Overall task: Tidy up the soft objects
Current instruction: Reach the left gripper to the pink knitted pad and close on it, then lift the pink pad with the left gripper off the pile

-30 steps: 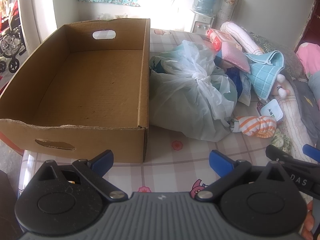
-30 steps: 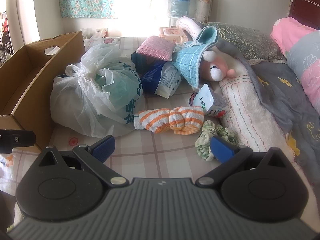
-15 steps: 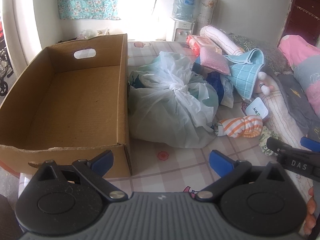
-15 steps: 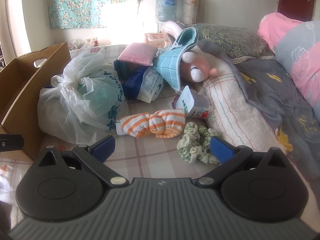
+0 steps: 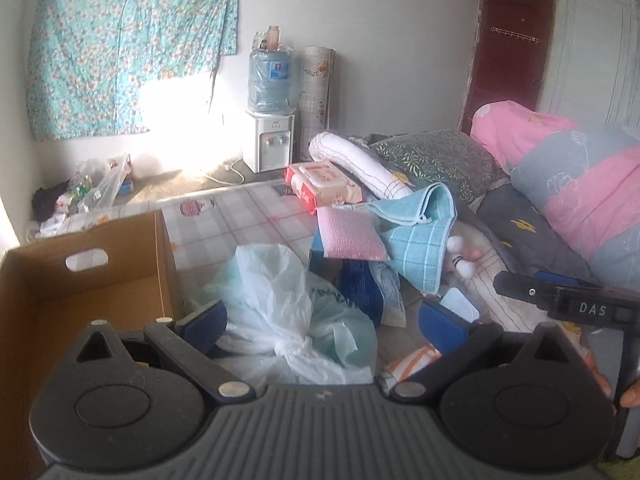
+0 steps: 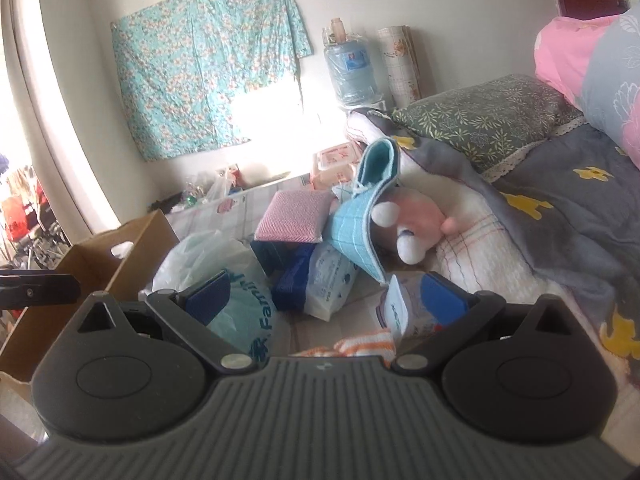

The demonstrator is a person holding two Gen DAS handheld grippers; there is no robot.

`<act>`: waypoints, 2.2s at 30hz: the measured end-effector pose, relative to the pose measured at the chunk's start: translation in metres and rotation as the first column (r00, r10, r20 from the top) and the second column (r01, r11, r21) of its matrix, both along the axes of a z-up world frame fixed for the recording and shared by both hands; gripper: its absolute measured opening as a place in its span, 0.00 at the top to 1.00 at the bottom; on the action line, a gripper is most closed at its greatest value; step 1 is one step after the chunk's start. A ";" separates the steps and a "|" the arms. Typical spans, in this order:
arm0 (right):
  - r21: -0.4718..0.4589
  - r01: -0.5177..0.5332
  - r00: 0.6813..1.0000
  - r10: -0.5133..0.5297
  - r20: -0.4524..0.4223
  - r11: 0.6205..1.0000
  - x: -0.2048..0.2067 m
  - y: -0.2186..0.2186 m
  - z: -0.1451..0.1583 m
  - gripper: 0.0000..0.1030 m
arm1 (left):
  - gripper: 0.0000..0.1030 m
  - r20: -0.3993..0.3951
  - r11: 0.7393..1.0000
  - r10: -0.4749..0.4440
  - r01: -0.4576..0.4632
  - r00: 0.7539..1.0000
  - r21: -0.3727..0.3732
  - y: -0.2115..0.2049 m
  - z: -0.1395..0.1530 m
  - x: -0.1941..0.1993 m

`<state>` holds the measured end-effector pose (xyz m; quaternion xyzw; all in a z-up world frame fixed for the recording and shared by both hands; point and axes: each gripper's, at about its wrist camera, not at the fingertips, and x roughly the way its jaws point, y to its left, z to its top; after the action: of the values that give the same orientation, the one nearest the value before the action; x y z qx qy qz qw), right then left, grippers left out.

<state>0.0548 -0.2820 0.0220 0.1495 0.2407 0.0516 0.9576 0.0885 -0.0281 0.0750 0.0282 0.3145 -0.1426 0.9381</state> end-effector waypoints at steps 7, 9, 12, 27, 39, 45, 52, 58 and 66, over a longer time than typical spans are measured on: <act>0.178 -0.075 0.997 0.075 0.002 0.981 0.095 -0.020 0.012 0.04 | 0.03 -0.041 0.996 -0.053 0.055 0.998 0.064 -0.020 -0.012 0.086; 0.211 -0.091 0.995 0.100 -0.032 0.973 0.124 -0.022 0.009 0.12 | 0.06 -0.064 0.994 -0.089 0.093 0.994 0.063 -0.027 -0.020 0.111; 0.243 -0.109 0.986 0.136 -0.099 0.964 0.172 -0.019 -0.002 0.25 | 0.12 -0.111 0.988 -0.137 0.144 0.984 0.061 -0.037 -0.034 0.145; 0.181 -0.079 0.916 0.143 -0.375 0.980 0.311 -0.007 -0.051 0.47 | 0.45 -0.349 0.965 -0.243 0.264 0.905 0.013 -0.079 -0.096 0.252; 0.184 -0.093 0.873 0.169 -0.458 0.978 0.329 0.005 -0.051 0.42 | 0.67 -0.310 0.967 -0.223 0.250 0.924 0.053 -0.075 -0.100 0.262; 0.165 -0.095 0.859 0.165 -0.485 0.982 0.342 0.010 -0.055 0.32 | 0.67 -0.326 0.975 -0.156 0.197 0.932 0.098 -0.065 -0.104 0.270; 0.180 -0.111 0.844 0.189 -0.502 0.977 0.349 0.017 -0.061 0.32 | 0.68 -0.411 0.986 -0.056 0.115 0.910 0.120 -0.034 -0.116 0.279; 0.154 -0.115 0.837 0.180 -0.518 0.981 0.360 0.017 -0.066 0.33 | 0.60 -0.409 0.991 -0.132 0.116 0.903 -0.062 -0.031 -0.097 0.286; 0.201 -0.090 0.804 0.190 -0.563 0.975 0.373 0.012 -0.081 0.36 | 0.57 -0.497 0.983 -0.185 0.169 0.848 -0.077 -0.059 -0.123 0.309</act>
<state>0.4277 -0.2702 -0.0587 0.2185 0.5259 0.0941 0.8166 0.3977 -0.0868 -0.0483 0.0049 0.5412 -0.2353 0.8073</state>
